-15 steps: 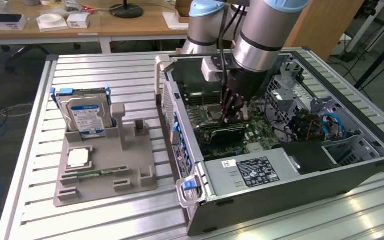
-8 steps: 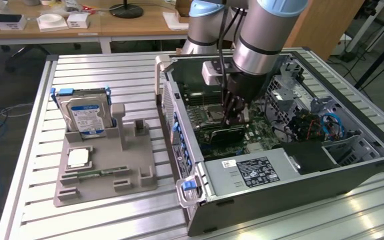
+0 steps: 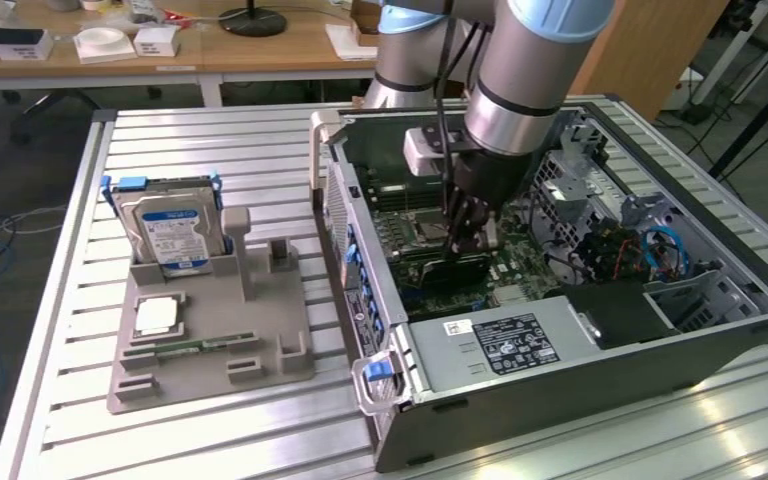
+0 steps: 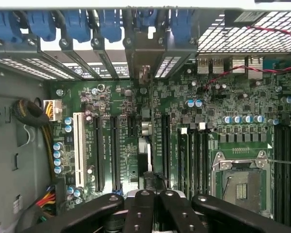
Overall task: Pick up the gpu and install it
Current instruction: 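Press down on the gpu until it lock into place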
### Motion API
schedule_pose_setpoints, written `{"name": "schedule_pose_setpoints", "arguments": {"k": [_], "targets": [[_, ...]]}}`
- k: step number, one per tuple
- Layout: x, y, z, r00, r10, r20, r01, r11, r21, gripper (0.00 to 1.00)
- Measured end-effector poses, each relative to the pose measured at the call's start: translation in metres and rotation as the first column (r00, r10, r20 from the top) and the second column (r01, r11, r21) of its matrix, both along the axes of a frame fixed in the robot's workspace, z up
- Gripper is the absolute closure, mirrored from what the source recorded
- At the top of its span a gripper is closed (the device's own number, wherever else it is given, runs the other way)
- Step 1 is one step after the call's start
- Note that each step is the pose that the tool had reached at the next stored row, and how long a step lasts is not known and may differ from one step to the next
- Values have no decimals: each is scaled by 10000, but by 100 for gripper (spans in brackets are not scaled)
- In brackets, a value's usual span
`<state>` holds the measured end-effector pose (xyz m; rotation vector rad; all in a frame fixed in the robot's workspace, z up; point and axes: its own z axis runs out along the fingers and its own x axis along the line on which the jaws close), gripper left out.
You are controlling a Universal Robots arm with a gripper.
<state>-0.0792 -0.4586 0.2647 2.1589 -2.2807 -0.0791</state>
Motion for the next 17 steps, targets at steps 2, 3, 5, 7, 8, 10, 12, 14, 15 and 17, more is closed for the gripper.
{"name": "schedule_pose_setpoints", "arguments": {"k": [2, 3, 5, 7, 8, 10, 12, 14, 15, 17], "targets": [[1, 0, -17, 10000, 1, 2, -1, 10000, -2, 89], [1, -1, -25, 10000, 2, 1, -2, 10000, -8, 89], [1, -2, -43, 10000, 2, -2, -2, 10000, -17, 89], [1, -2, -60, 10000, 3, 0, -3, 10000, -15, 89], [1, -1, -64, 10000, 3, 2, -3, 10000, -11, 89], [1, 0, -67, 10000, 1, 4, -1, 10000, -8, 89], [1, 1, -57, 10000, 1, 2, -1, 10000, 2, 89], [2, 4, -24, 10000, -1, 14, 1, 10000, 31, 89], [1, 1, 15, 10000, 0, 6, 0, 10000, 16, 89], [1, 1, 104, 10000, 1, -1, -1, 10000, 2, 89]]}}
